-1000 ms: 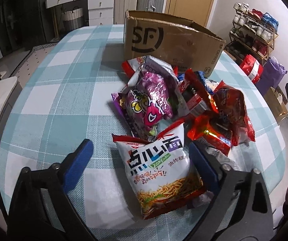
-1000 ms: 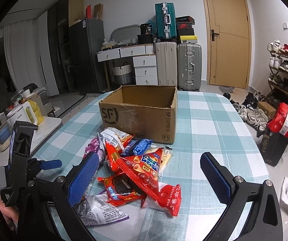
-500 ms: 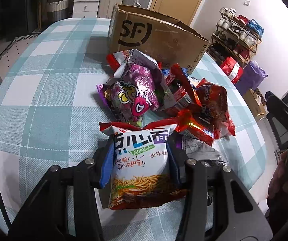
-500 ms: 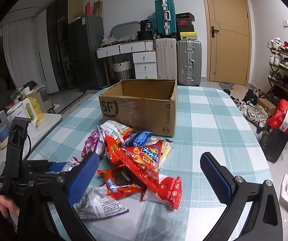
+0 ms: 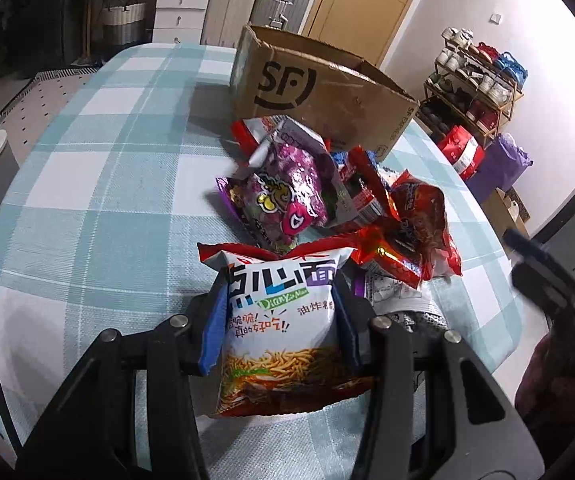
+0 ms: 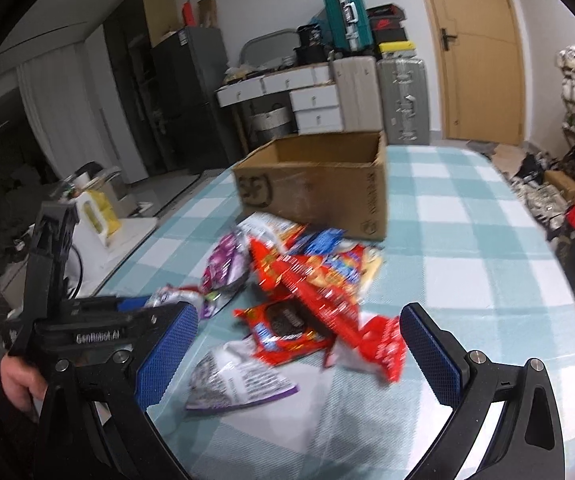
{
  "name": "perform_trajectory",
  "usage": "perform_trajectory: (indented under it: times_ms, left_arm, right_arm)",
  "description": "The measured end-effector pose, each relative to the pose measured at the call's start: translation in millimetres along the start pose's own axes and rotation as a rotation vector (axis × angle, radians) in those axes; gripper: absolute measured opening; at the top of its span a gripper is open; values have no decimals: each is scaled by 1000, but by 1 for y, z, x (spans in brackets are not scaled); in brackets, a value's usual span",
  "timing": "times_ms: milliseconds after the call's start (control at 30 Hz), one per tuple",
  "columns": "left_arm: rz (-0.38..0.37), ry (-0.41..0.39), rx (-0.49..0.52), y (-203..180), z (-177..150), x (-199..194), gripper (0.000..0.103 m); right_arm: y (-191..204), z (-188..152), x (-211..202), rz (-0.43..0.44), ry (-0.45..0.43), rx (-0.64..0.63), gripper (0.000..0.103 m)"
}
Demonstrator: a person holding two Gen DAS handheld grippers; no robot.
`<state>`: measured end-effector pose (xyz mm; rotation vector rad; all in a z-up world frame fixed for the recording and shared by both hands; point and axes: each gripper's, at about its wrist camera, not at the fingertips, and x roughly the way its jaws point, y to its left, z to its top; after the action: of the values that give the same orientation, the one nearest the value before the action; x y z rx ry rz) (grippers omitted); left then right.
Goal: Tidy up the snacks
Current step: 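Lower the left gripper onto the white noodle-snack bag and close it, then grasp the white printed snack bag with the right gripper while left holds noodle bag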
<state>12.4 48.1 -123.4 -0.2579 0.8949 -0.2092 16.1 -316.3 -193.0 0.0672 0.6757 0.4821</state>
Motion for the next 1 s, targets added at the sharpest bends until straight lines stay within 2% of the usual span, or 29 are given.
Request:
perform_trajectory:
  times_ms: [267,467,767,900,1000]
  left_arm:
    - [4,-16,-17,12,-1,-14,44]
    - [20,-30,-26,17,-3,-21,44]
    - [23,-44,-36,24,-2,-30,44]
    - [23,-46,-37,25,-3,-32,44]
    - [21,-40,-44,27,-5,-31,44]
  right_arm:
    - [5,-17,22,108,86,53,103]
    - [14,-25,34,158,115,29,103]
    - [19,-36,59,174,184,30,102]
    - [19,-40,72,176,222,36,83]
    - [20,-41,78,179,225,30,83]
